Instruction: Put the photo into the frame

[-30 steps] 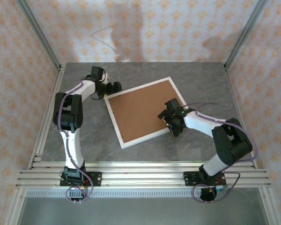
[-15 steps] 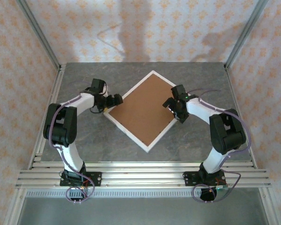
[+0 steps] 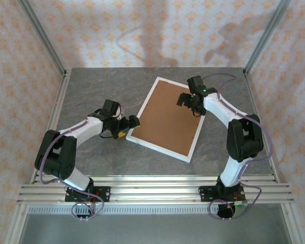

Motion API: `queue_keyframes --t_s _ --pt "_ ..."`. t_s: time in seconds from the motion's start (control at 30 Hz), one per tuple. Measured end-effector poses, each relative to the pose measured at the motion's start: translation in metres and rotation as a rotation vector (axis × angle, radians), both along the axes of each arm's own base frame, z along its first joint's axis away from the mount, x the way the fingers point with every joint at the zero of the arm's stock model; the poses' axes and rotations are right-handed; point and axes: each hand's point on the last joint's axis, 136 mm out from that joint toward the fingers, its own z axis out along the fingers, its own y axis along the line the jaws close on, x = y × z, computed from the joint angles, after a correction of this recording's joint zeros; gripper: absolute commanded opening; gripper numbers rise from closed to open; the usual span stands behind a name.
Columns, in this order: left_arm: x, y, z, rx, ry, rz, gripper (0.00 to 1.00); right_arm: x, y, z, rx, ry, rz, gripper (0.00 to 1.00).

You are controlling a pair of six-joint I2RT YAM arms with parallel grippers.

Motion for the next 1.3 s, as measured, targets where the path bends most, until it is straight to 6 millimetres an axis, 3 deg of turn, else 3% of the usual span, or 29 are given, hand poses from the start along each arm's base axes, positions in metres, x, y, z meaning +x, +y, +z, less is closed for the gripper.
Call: queue_keyframes --t_s 0.1,0.2,0.37,0.5,0.63,0.8,1.0,1.2,1.23,1.27,1.3 --pt "0.016 0.018 0.006 -0.013 -0.017 0.07 1.0 -0.005 0.034 0.027 -0.024 -0.028 0.209 0.99" --pt "0.034 0.045 0.01 -0.039 -0.032 0.16 1.0 -0.032 0.088 0.04 -0.041 -0.039 0.456 0.99" --pt "0.049 0.077 0.014 -0.058 -0.058 0.256 1.0 -0.113 0.169 0.025 -0.115 0.003 0.894 0.99" --pt "0.053 0.079 0.018 -0.078 -0.074 0.263 1.0 -0.163 0.207 0.0 -0.198 0.032 1.165 0.99" --pt "0.054 0.078 0.018 -0.091 -0.084 0.265 1.0 -0.179 0.217 -0.035 -0.292 0.081 1.3 0.99" --pt "0.041 0.081 0.004 -0.099 -0.051 0.273 1.0 -0.172 0.216 -0.068 -0.428 0.087 1.366 0.99" --pt "0.035 0.082 -0.003 -0.099 -0.033 0.279 1.0 -0.164 0.222 -0.087 -0.519 0.036 1.403 1.0" --pt "0.036 0.089 0.0 -0.099 -0.04 0.295 1.0 -0.164 0.224 -0.092 -0.57 -0.006 1.414 0.97" --pt "0.036 0.09 0.0 -0.098 -0.041 0.297 1.0 -0.165 0.224 -0.092 -0.574 -0.011 1.417 0.93" --pt "0.036 0.091 0.0 -0.098 -0.042 0.3 1.0 -0.165 0.224 -0.092 -0.578 -0.017 1.42 0.64" --pt "0.036 0.091 0.0 -0.098 -0.041 0.301 1.0 -0.166 0.225 -0.092 -0.585 -0.021 1.421 0.02"
